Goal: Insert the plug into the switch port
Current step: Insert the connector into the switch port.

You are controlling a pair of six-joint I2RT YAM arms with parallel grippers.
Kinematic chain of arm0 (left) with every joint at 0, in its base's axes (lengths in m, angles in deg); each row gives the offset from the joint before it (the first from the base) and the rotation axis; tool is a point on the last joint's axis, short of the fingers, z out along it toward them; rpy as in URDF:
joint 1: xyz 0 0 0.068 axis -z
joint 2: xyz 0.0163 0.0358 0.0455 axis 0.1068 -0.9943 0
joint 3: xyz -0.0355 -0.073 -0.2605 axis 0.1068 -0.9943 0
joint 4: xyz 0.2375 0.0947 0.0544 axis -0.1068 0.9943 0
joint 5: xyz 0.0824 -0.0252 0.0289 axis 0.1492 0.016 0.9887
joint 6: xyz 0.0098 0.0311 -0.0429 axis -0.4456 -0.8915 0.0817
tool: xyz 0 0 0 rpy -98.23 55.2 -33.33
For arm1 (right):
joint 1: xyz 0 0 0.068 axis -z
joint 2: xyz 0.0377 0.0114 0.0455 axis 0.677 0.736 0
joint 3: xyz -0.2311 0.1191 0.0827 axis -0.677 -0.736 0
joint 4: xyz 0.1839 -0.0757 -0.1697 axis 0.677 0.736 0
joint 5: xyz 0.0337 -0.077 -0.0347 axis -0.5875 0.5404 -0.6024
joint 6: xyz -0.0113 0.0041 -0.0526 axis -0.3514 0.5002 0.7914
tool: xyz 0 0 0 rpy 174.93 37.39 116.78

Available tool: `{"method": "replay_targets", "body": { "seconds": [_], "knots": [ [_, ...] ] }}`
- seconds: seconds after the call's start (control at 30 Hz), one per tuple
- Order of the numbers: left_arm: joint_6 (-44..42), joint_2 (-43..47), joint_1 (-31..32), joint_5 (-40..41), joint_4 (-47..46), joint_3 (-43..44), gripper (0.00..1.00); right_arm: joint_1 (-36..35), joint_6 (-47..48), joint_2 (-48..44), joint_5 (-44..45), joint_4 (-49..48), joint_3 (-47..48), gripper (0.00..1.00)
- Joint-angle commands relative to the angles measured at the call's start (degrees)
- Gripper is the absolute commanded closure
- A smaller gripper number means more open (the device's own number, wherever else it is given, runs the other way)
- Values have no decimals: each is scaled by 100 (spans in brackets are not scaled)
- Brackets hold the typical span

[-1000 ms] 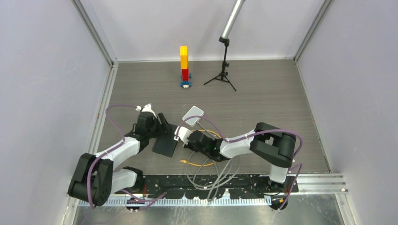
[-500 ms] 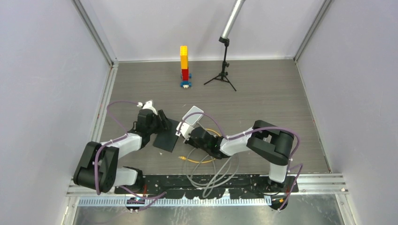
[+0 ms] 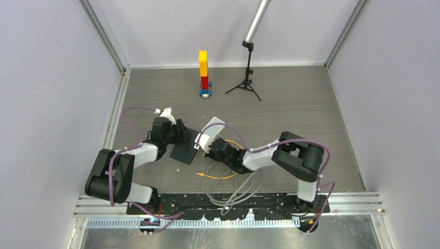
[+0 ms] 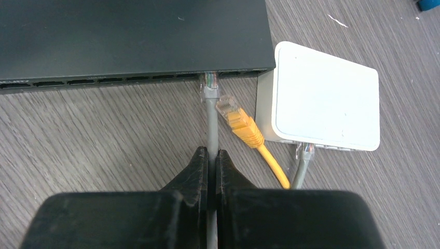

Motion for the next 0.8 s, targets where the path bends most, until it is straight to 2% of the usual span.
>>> {"method": "replay_targets", "body": {
  "seconds": [0.0,0.2,0.5,0.6,0.77],
  "knots": [
    [259,125,406,-2159,443,-99,48,-114,-73,-47,-600,-47,-87,99],
    [388,851,405,-2002,875,-262,48,-286,-224,-405,-415,147,-192,100],
    [585,2402,402,-1101,1775,-542,45,-440,-149,-720,-616,467,28,100],
    [579,2437,402,-1120,1839,-548,44,-508,-153,-789,-609,515,56,100],
    [593,1935,402,-1283,1750,-445,45,-583,-155,-974,-512,599,-13,100]
  ]
}}
